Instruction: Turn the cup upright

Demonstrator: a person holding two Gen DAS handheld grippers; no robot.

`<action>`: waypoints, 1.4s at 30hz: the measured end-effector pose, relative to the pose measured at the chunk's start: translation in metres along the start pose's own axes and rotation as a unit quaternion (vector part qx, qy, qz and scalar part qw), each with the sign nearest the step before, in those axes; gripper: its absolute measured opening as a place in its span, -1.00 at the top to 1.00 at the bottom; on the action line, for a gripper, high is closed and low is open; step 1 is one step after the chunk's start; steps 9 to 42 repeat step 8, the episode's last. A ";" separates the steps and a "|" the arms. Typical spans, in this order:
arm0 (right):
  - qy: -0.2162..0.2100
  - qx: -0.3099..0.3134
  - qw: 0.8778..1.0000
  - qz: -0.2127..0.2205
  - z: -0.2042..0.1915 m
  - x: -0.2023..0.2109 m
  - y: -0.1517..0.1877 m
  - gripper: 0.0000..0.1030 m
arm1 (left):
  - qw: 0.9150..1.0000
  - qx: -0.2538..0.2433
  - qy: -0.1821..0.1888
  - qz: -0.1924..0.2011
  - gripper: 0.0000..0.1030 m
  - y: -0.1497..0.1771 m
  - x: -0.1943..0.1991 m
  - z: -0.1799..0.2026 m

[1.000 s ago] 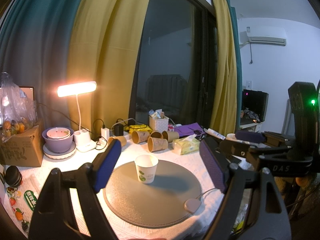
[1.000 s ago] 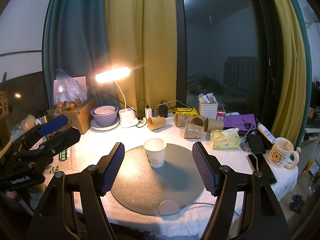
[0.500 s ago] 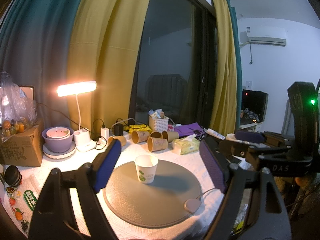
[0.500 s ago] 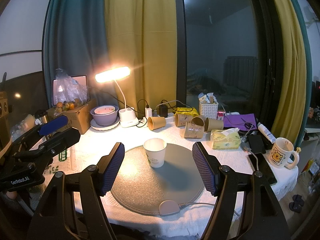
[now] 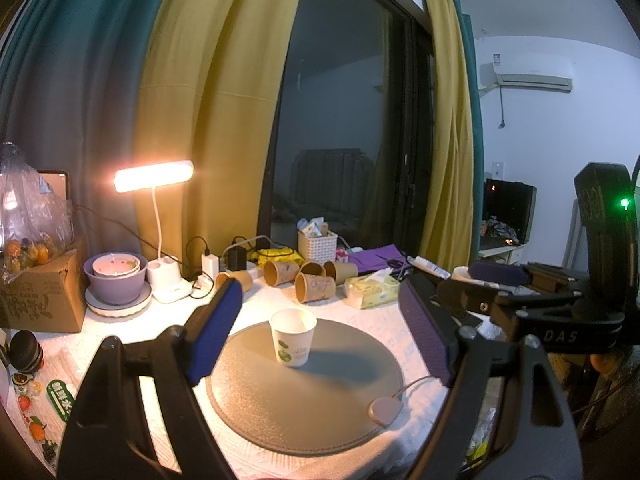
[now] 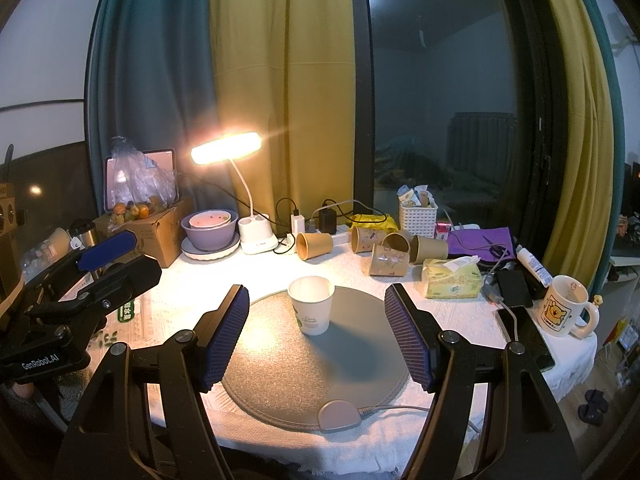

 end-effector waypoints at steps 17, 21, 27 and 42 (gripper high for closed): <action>-0.002 -0.002 1.000 -0.002 -0.001 -0.001 0.001 -0.42 | 1.000 -0.002 0.003 -0.003 -0.59 0.007 -0.003 0.003; -0.002 -0.002 1.000 -0.002 -0.001 -0.001 0.001 -0.42 | 1.000 -0.002 0.003 -0.003 -0.59 0.007 -0.003 0.003; -0.002 -0.002 1.000 -0.002 -0.001 -0.001 0.001 -0.42 | 1.000 -0.002 0.003 -0.003 -0.59 0.007 -0.003 0.003; -0.002 -0.002 1.000 -0.002 -0.001 -0.001 0.001 -0.42 | 1.000 -0.002 0.003 -0.003 -0.59 0.007 -0.003 0.003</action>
Point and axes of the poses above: each gripper's, at about its wrist camera, not at the fingertips, and x roughly against the way its jaws point, z to its right, y to its underside, the point moved 8 cm from there along -x, roughly the way its jaws point, and after that the axes turned 9 degrees about -z, right-handed, at the moved point
